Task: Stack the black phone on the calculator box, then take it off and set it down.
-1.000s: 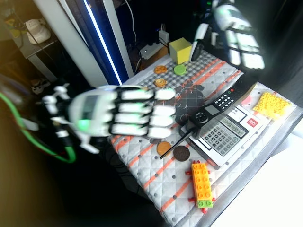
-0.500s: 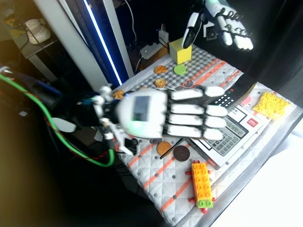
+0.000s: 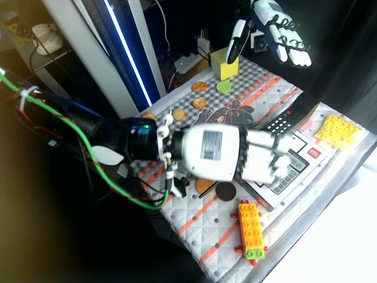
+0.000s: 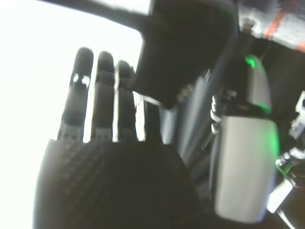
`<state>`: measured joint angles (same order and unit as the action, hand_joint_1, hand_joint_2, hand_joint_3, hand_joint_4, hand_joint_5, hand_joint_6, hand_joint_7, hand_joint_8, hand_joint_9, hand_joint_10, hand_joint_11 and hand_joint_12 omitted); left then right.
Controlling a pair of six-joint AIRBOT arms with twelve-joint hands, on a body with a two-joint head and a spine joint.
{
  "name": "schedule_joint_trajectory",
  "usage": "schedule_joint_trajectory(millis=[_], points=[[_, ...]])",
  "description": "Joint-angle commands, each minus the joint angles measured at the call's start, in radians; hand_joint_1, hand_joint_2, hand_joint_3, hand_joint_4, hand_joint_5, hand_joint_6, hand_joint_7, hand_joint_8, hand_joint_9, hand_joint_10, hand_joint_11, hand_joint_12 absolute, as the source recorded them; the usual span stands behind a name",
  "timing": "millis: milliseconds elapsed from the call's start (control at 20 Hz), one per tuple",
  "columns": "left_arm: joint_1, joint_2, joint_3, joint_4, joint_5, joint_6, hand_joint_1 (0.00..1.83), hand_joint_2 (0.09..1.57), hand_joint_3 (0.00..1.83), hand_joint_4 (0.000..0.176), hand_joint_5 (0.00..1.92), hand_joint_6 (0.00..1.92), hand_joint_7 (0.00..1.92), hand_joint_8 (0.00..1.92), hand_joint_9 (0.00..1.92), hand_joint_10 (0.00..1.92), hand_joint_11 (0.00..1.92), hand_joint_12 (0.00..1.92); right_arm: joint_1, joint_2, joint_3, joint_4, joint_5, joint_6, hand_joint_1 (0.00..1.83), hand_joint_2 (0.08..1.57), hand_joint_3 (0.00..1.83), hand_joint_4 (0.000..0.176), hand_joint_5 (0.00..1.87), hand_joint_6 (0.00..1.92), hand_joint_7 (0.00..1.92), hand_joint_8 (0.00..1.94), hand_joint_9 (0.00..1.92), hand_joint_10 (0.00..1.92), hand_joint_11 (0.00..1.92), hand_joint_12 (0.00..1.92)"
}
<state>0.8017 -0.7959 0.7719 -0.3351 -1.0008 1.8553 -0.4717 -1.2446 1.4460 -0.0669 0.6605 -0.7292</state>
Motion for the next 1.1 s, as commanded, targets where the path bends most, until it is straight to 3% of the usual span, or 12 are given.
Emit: schedule_joint_trajectory(millis=[0, 100, 300, 500, 550, 650, 700, 750, 800, 950, 1000, 1050], points=[[0.002, -0.003, 0.0, 0.01, -0.11, -0.005, 0.83, 0.81, 0.0, 0.129, 0.0, 0.0, 0.0, 0.0, 0.0, 0.0, 0.0, 0.0, 0.008, 0.002, 0.0, -0.002, 0.094, 0.014, 1.28, 1.08, 0.0, 0.0, 0.96, 0.77, 1.15, 0.88, 1.4, 0.14, 1.01, 1.05], [0.017, -0.002, -0.005, -0.002, -0.121, -0.008, 0.82, 0.84, 0.01, 0.136, 0.0, 0.0, 0.0, 0.0, 0.0, 0.0, 0.0, 0.0, 0.009, 0.008, -0.01, -0.014, 0.151, 0.066, 1.27, 1.1, 0.0, 0.0, 0.92, 0.9, 1.12, 0.92, 1.39, 0.1, 1.07, 1.01], [0.022, 0.002, -0.006, -0.01, -0.134, -0.009, 0.79, 0.86, 0.02, 0.119, 0.0, 0.0, 0.0, 0.0, 0.0, 0.0, 0.0, 0.0, 0.009, 0.045, -0.066, -0.014, 0.27, 0.091, 1.25, 1.12, 0.0, 0.0, 0.88, 1.01, 1.1, 0.92, 1.38, 0.06, 1.02, 0.91], [0.051, 0.038, -0.037, -0.014, -0.191, -0.01, 0.83, 0.84, 0.0, 0.085, 0.0, 0.0, 0.0, 0.0, 0.0, 0.0, 0.0, 0.0, -0.072, 0.164, -0.171, -0.013, 0.441, 0.091, 1.28, 1.08, 0.0, 0.0, 0.94, 0.85, 1.19, 0.81, 1.41, 0.02, 1.1, 0.81], [0.058, 0.046, -0.046, -0.013, -0.204, -0.01, 0.8, 0.83, 0.0, 0.06, 0.0, 0.0, 0.0, 0.0, 0.0, 0.0, 0.0, 0.0, -0.096, 0.182, -0.192, -0.01, 0.467, 0.091, 1.27, 1.09, 0.0, 0.0, 0.93, 0.91, 1.18, 0.8, 1.39, 0.01, 1.1, 0.73], [0.073, 0.064, -0.063, -0.009, -0.234, -0.011, 0.67, 0.84, 0.01, 0.094, 0.0, 0.0, 0.0, 0.0, 0.0, 0.0, 0.0, 0.0, -0.177, 0.223, -0.24, 0.016, 0.536, 0.091, 1.27, 1.07, 0.0, 0.0, 0.98, 0.85, 1.21, 0.73, 1.43, 0.01, 1.15, 0.64], [0.08, 0.07, -0.069, -0.008, -0.246, -0.011, 0.67, 0.84, 0.01, 0.094, 0.0, 0.0, 0.0, 0.0, 0.0, 0.0, 0.0, 0.0, -0.227, 0.24, -0.263, 0.044, 0.583, 0.091, 1.27, 1.07, 0.0, 0.0, 0.98, 0.85, 1.21, 0.73, 1.43, 0.01, 1.15, 0.64], [0.083, 0.072, -0.071, -0.009, -0.252, -0.011, 0.62, 0.85, 0.01, 0.13, 0.0, 0.0, 0.0, 0.0, 0.0, 0.0, 0.0, 0.0, -0.289, 0.26, -0.287, 0.075, 0.631, 0.09, 1.26, 1.07, 0.0, 0.0, 0.98, 0.86, 1.21, 0.72, 1.4, 0.0, 1.11, 0.61], [0.084, 0.072, -0.071, -0.011, -0.253, -0.011, 0.62, 0.85, 0.01, 0.143, 0.0, 0.0, 0.0, 0.0, 0.0, 0.0, 0.0, 0.0, -0.324, 0.27, -0.303, 0.096, 0.659, 0.09, 1.27, 1.06, 0.0, 0.0, 0.99, 0.83, 1.24, 0.68, 1.42, 0.01, 1.12, 0.61], [0.087, 0.07, -0.071, -0.026, -0.254, -0.012, 0.67, 0.83, 0.0, 0.148, 0.0, 0.0, 0.0, 0.0, 0.0, 0.0, 0.0, 0.0, -0.424, 0.297, -0.334, 0.169, 0.714, 0.09, 1.28, 1.08, 0.0, 0.0, 0.94, 0.91, 1.22, 0.72, 1.41, 0.0, 1.16, 0.59], [0.088, 0.07, -0.07, -0.029, -0.254, -0.012, 0.68, 0.83, 0.0, 0.116, 0.0, 0.0, 0.0, 0.0, 0.0, 0.0, 0.0, 0.0, -0.447, 0.297, -0.333, 0.187, 0.713, 0.09, 1.27, 1.08, 0.0, 0.0, 0.92, 0.98, 1.22, 0.69, 1.42, 0.0, 1.16, 0.59], [0.089, 0.07, -0.07, -0.033, -0.254, -0.012, 0.68, 0.83, 0.0, 0.116, 0.0, 0.0, 0.0, 0.0, 0.0, 0.0, 0.0, 0.0, -0.48, 0.296, -0.33, 0.213, 0.713, 0.09, 1.27, 1.08, 0.0, 0.0, 0.92, 0.98, 1.22, 0.69, 1.42, 0.0, 1.16, 0.59]])
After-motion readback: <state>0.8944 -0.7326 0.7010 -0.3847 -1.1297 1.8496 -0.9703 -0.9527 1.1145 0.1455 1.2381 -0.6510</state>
